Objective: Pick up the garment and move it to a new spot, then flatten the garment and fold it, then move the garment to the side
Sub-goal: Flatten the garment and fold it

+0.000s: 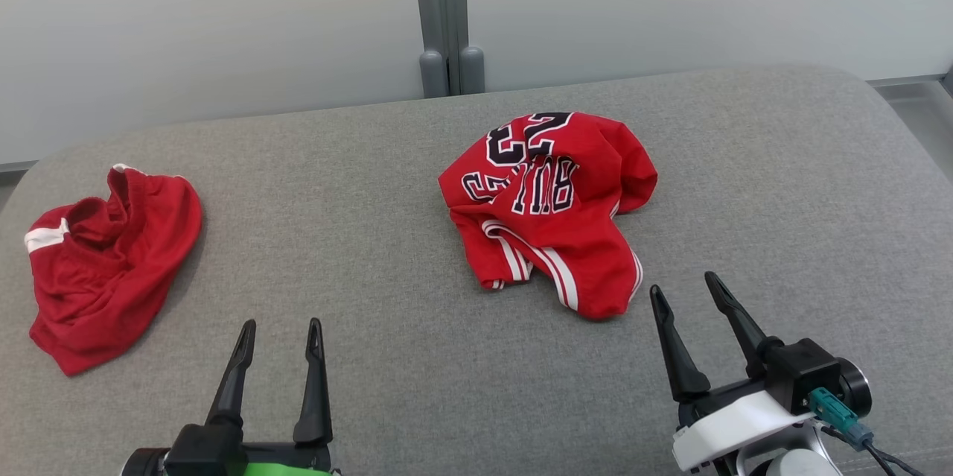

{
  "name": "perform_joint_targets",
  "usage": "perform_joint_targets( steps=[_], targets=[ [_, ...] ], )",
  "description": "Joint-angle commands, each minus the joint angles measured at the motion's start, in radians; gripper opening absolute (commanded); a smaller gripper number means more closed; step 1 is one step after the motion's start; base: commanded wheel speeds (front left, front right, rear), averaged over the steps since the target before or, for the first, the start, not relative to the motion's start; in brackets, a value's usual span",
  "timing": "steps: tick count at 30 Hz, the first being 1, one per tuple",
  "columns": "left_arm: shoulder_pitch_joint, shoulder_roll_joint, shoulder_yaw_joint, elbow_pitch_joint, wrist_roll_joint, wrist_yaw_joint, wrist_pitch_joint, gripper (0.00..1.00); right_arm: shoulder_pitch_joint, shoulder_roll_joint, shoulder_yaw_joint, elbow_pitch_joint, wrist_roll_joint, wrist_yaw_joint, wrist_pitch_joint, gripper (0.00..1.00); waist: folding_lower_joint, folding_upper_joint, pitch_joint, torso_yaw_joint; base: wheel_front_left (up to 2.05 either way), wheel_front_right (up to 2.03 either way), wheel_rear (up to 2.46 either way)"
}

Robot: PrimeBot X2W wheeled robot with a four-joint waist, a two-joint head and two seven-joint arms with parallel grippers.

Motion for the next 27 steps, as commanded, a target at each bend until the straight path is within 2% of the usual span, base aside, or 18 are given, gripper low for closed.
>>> perform_joint_targets(
  steps=[1,27],
  targets=[
    [0.006,0.001,0.000,-0.004,0.008,0.006,0.000,1.00,0.008,-0.002,-0.004,0.000,0.004,-0.001,-0.001,1.00,0.0000,0.0000,0.001,0.000,0.00,0.00,0.00],
    [-0.017,0.000,-0.020,0.006,0.018,-0.004,0.000,1.00,0.008,-0.002,-0.011,0.004,0.006,-0.001,-0.001,1.00,0.0000,0.0000,0.017,-0.001,0.00,0.00,0.00]
  ],
)
